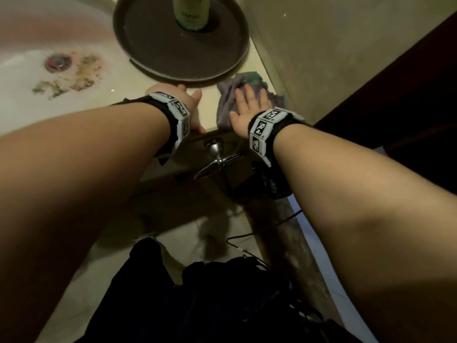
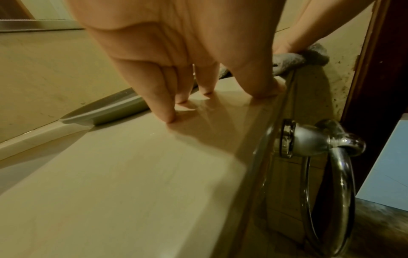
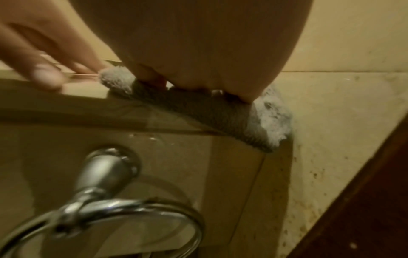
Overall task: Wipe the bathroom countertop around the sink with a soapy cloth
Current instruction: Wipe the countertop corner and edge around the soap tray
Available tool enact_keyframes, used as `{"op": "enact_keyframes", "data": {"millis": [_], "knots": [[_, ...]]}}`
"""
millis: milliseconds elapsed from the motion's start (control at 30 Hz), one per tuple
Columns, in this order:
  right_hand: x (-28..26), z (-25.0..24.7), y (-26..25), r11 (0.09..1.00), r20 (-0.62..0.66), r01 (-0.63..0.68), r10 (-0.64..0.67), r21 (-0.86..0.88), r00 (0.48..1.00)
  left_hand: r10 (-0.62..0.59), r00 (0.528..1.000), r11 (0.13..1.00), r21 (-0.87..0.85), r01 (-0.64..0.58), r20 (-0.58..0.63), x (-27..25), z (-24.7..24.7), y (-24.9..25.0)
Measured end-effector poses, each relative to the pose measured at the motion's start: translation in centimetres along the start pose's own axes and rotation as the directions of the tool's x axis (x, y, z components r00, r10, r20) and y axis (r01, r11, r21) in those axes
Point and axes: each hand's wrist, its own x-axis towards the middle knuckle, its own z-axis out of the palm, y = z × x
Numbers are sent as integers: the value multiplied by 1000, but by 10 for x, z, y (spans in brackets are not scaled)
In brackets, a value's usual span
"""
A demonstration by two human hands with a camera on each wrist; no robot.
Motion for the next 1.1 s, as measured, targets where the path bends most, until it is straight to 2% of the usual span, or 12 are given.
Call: {"op": "enact_keyframes", "data": {"millis": [167,333,600,733,833,967,1100], "knots": [[-13,10,-16,998,-18,60,-59,17,998,20,1000,1000,-5,-20,-16,-4,-1,0],[-8,10,-6,997,-11,78,-78,30,997,24,999,1000,6,-24,-29,-5,1,1],[19,-8,17,995,-8,-54,55,83,998,-11,999,1000,-3,11,32,-2,-2,4],[33,-16,8,995,-47,-59,63,77,997,10,1000,1000,7,-10,14,3,1,1],[44,-27,2,998,-23,-54,55,31,998,8,1000,1000,-14,-8,18,6,2,0],[51,-35,1,997,-5,-52,52,62,999,0,999,999,-40,1,45,8,2,-1],[43,-43,-2,998,61,-64,62,26,996,12,999,1000,-27,-11,50,5,0,-2]]}}
